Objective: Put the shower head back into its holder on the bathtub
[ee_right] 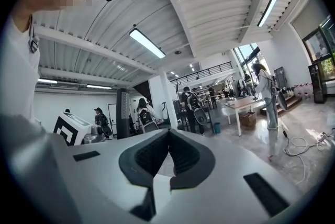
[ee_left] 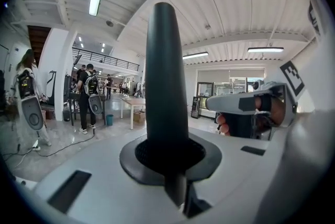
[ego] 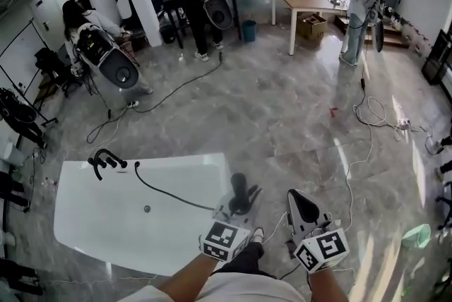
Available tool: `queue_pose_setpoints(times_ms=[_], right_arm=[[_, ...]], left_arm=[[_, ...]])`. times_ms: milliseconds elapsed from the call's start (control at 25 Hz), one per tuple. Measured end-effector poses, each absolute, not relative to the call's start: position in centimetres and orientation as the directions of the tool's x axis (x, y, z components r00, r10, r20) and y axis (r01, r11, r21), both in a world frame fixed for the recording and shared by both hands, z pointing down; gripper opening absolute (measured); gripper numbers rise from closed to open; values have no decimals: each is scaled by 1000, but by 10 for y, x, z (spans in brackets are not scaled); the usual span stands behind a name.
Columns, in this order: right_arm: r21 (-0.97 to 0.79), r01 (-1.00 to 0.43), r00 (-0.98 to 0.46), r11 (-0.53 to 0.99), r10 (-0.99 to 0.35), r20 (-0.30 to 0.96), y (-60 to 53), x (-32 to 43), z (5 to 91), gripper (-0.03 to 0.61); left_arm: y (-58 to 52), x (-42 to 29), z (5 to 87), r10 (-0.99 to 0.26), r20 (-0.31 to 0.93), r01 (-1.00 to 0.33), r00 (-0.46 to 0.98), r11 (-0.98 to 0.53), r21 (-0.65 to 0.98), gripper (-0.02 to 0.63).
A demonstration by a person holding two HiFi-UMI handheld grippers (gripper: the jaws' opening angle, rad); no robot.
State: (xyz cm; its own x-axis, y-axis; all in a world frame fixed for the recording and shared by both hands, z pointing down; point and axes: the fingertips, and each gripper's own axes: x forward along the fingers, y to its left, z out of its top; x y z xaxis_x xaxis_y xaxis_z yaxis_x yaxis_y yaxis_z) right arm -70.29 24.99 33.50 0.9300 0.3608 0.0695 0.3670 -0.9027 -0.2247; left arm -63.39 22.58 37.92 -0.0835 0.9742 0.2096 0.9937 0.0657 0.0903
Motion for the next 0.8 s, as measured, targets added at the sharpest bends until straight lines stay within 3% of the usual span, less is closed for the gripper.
queue_pose_setpoints(times_ms=[440, 800], right_arm=[[-222, 313, 949, -924, 296, 106, 346, -604, 330, 14], [-222, 153, 988, -963, 142, 63, 403, -527, 324, 14]], left_arm=[[320, -554, 379, 972, 226, 993, -64, 41, 106, 40], [369, -483, 370, 971, 224, 991, 89, -108, 74, 40]])
